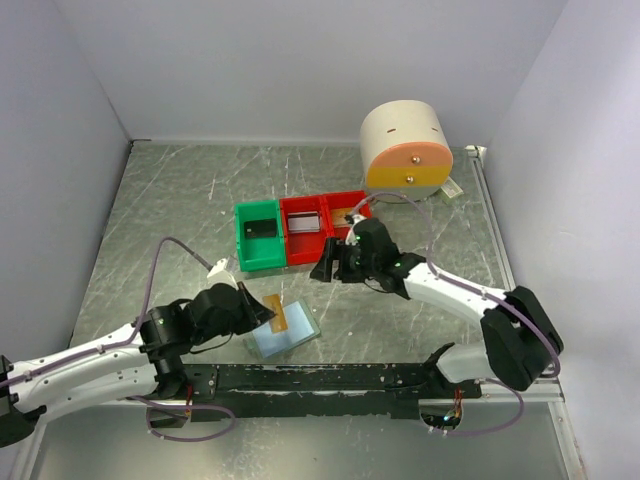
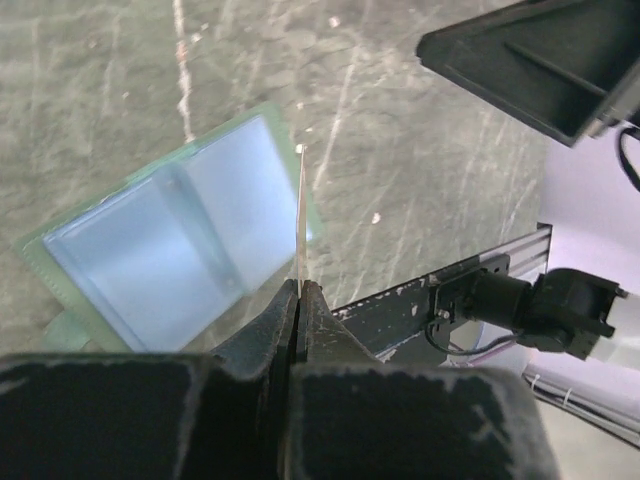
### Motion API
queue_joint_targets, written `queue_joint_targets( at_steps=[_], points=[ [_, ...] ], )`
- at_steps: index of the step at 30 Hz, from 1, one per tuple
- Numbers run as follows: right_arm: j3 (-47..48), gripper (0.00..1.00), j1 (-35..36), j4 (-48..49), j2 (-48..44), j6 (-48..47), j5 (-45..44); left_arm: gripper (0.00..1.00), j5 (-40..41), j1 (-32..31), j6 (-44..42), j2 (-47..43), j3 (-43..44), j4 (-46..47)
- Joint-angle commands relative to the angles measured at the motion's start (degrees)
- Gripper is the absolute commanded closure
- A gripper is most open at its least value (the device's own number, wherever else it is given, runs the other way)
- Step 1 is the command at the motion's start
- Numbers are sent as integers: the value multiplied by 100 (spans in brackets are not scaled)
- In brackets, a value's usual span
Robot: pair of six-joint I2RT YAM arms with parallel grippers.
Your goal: Take the credit cards out of the card holder
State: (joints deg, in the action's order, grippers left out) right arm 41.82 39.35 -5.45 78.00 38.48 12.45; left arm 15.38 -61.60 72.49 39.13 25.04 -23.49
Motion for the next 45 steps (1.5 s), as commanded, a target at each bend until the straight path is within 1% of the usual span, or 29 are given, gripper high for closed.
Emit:
queue_joint_targets(
  at_steps=[1,5,7,9,12,14,17,20,23,26,30,32,34,35,40,42,45],
  points=[
    [-476,21,-448,1120,-464,223,921,93,122,-18,-907,76,507,65],
    [-602,18,-548,1347,-776,142,976,93,-18,55,-1416,324,749,361],
    [-634,18,-591,1462,-901,117,1072,93,-322,252,-1695,444,783,662],
    [-656,18,-655,1613,-987,137,1226,93,-865,679,-1981,559,748,1017],
    [-631,17,-782,1880,-972,240,1600,93,-2152,1737,-2255,683,611,1619],
    [-506,17,-873,2033,-799,328,2083,93,-2937,2333,-2459,720,526,2022],
    [-256,20,-903,2413,-384,480,2888,93,-3883,2790,-2761,865,552,2404],
    [-181,24,-894,3068,-19,853,3509,93,-4494,2976,-2910,985,552,2890],
    [-98,27,-886,3400,160,971,3765,93,-4812,3079,-2978,1061,588,3184],
    [109,34,-886,3541,425,1027,4144,93,-5042,3180,-2966,1169,643,3421],
    [126,43,-877,4230,612,1390,4609,93,-5348,3304,-2883,1331,634,3717],
    [134,45,-868,4184,563,1320,4645,93,-5448,3361,-2816,1368,592,3836],
    [166,52,-868,4131,593,1267,4762,93,-5559,3417,-2653,1357,455,4129],
    [130,55,-868,4266,602,1355,4799,93,-5615,3437,-2564,1352,409,4276],
    [-61,65,-853,5308,732,2102,5123,93,-5723,3495,-2375,1331,305,4555],
    [-111,68,-854,5730,779,2352,5105,93,-5804,3497,-2309,1369,287,4668],
    [-48,73,-801,5968,903,2527,5190,93,-5848,3504,-2246,1395,269,4805]
  ],
)
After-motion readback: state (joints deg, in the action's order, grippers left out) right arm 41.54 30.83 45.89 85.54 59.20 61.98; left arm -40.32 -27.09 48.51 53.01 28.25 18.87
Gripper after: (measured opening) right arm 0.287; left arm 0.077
